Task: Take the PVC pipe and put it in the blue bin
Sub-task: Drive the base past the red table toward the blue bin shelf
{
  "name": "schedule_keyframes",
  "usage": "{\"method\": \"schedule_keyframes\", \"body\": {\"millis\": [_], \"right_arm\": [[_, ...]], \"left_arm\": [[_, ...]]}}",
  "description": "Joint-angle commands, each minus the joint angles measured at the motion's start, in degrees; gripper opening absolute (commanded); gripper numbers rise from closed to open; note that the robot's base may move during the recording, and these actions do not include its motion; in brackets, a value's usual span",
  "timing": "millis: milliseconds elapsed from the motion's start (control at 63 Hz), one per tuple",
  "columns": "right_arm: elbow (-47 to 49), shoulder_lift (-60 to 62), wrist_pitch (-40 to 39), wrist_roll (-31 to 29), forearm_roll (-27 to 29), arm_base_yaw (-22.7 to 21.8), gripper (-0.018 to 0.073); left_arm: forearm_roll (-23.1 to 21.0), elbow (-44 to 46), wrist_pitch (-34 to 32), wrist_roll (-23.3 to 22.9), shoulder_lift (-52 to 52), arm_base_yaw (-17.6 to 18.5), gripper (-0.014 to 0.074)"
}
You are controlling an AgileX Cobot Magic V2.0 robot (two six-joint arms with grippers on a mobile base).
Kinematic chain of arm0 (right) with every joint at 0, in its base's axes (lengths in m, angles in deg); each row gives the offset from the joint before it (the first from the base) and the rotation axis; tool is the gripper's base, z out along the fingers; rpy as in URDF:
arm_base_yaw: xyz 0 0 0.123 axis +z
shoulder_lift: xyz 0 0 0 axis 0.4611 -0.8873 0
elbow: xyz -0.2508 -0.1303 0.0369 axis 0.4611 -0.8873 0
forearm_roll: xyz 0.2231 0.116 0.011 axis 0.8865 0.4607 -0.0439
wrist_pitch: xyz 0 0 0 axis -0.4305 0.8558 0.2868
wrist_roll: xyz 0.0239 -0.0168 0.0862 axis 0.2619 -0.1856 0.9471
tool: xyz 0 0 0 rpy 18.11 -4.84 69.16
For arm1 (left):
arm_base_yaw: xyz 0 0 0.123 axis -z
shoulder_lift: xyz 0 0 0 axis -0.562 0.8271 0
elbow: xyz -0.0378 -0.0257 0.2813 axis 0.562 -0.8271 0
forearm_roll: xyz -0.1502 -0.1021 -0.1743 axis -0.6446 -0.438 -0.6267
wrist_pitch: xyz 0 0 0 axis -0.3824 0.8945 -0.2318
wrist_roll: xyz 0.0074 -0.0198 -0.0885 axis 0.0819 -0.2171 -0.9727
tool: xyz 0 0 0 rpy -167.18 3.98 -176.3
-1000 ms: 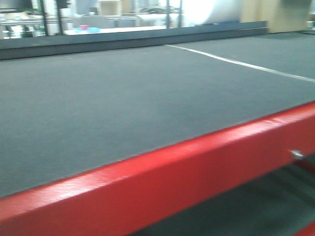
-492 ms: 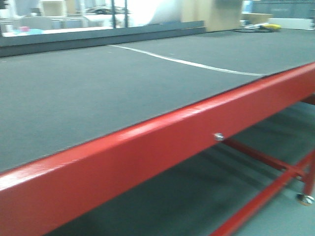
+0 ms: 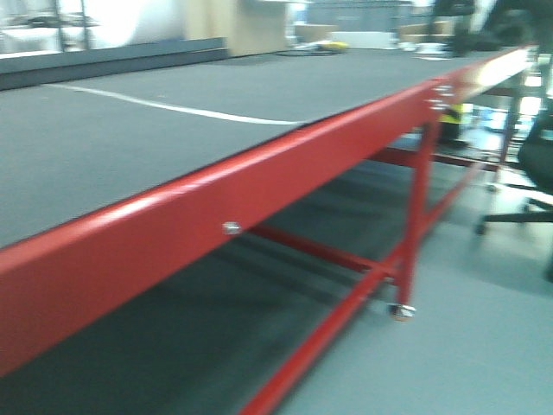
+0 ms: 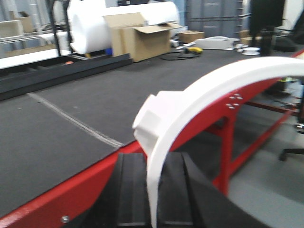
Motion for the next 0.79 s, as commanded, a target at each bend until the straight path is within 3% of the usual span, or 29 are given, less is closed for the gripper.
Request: {"method": "schedule_keyframes", "body": {"millis": [0,778], "right_arm": [[0.1,0.2,-0.9,-0.2,-0.5,0.0,-0.0167],[0.1,0.3,-0.9,-0.2,-0.5,0.0,-0.0167]], "left_arm": [[0.2,0.3,-1.6,0.0,-0.3,0.2,-0.0111],[0.2,0.3,-1.6,0.0,-0.3,0.2,-0.0111]]}}
